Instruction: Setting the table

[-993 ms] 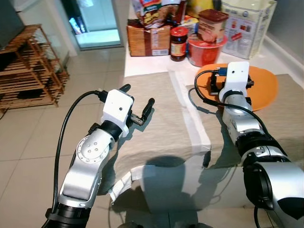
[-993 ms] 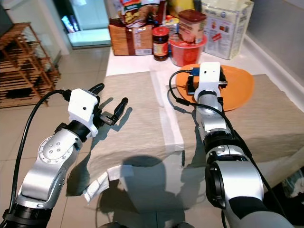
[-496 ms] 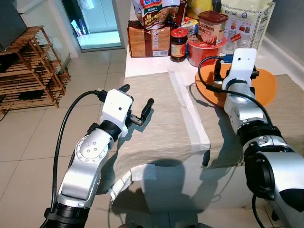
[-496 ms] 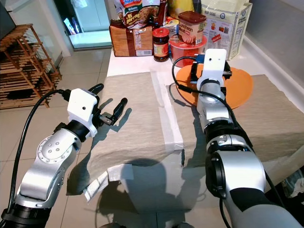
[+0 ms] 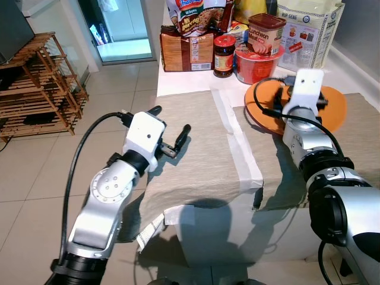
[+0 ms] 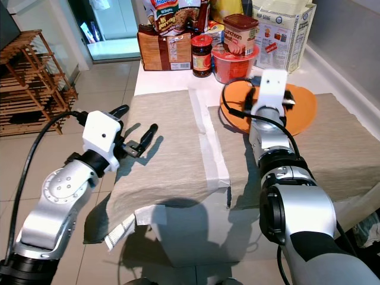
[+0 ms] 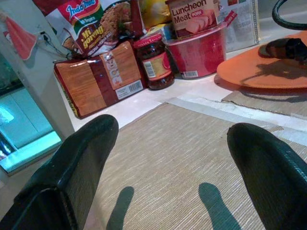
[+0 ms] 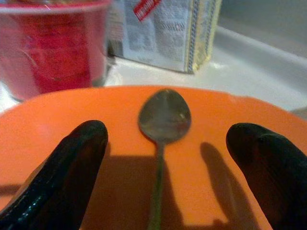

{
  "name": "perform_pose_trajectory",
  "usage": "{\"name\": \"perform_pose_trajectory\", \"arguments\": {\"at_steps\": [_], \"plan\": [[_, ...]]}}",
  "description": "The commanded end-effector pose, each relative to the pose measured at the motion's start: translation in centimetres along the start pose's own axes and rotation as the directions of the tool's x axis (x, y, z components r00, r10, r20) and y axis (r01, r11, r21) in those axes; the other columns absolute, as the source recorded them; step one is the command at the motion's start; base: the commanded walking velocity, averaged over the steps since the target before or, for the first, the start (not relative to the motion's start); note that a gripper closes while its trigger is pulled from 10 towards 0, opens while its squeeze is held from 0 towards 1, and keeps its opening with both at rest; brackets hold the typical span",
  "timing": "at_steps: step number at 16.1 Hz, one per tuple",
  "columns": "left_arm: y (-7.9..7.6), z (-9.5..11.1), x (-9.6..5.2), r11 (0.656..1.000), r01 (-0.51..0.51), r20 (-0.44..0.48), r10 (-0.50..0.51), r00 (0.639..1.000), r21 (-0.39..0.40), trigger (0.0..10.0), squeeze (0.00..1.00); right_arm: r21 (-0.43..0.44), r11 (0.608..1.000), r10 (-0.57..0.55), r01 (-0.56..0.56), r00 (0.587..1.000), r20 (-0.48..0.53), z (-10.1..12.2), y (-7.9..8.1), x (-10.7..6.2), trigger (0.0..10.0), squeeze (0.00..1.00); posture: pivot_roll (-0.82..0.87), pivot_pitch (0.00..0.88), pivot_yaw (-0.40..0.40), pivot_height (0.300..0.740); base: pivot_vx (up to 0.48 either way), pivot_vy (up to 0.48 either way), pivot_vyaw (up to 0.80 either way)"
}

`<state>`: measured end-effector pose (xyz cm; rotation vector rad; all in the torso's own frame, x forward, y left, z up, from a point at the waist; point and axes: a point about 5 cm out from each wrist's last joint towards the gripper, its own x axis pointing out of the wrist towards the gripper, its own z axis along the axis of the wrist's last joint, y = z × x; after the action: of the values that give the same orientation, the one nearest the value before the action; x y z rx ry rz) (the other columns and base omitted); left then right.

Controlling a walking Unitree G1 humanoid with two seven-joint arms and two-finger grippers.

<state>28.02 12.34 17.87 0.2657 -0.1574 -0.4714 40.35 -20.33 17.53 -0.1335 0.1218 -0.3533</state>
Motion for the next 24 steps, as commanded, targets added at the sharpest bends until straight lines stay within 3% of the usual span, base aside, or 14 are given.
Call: {"name": "perform_pose_trajectory", "arguments": {"at_steps": [1, 12, 14, 18, 24], "plan": [[0.3, 0.5, -0.2, 1.0, 0.0, 0.013, 0.0, 1.0, 0.014, 10.0, 0.0, 0.014, 1.0, -0.009, 0.009, 1.0, -0.014, 0.2, 0.1, 0.1, 10.0, 0.0, 0.02, 0.0, 0.102, 0.736, 0.0, 0.0, 0.0], [0.5, 1.0, 0.1, 0.999, 0.013, 0.027, -0.014, 1.0, 0.032, 10.0, 0.0, 0.044, 0.999, 0.021, -0.014, 0.985, -0.169, -3.1, 0.2, -0.5, 10.0, 0.0, 0.02, 0.0, 0.103, 0.736, 0.0, 0.0, 0.0], [0.7, 1.3, 0.2, 0.999, 0.013, 0.035, -0.014, 0.999, 0.041, 10.0, 0.0, 0.097, 0.995, 0.028, -0.006, 0.973, -0.23, -4.3, 0.2, -0.8, 0.0, 0.0, 0.02, 0.0, 0.104, 0.736, 0.0, 0.0, 0.0], [0.9, 1.4, 0.0, 0.998, 0.023, 0.034, -0.025, 0.999, 0.057, 10.0, 0.0, 0.159, 0.987, 0.044, 0.003, 0.956, -0.292, -5.6, 0.4, -1.2, 0.0, 0.0, 0.02, 0.0, 0.113, 0.736, 0.0, 0.0, 0.0], [0.9, 1.5, 0.1, 0.998, 0.035, 0.034, -0.037, 0.999, 0.06, 10.0, 0.0, 0.177, 0.984, 0.056, -0.006, 0.958, -0.281, -5.5, 0.4, -1.2, 0.0, 0.0, 0.02, 0.0, 0.116, 0.736, 0.0, 0.0, 0.0]]}}
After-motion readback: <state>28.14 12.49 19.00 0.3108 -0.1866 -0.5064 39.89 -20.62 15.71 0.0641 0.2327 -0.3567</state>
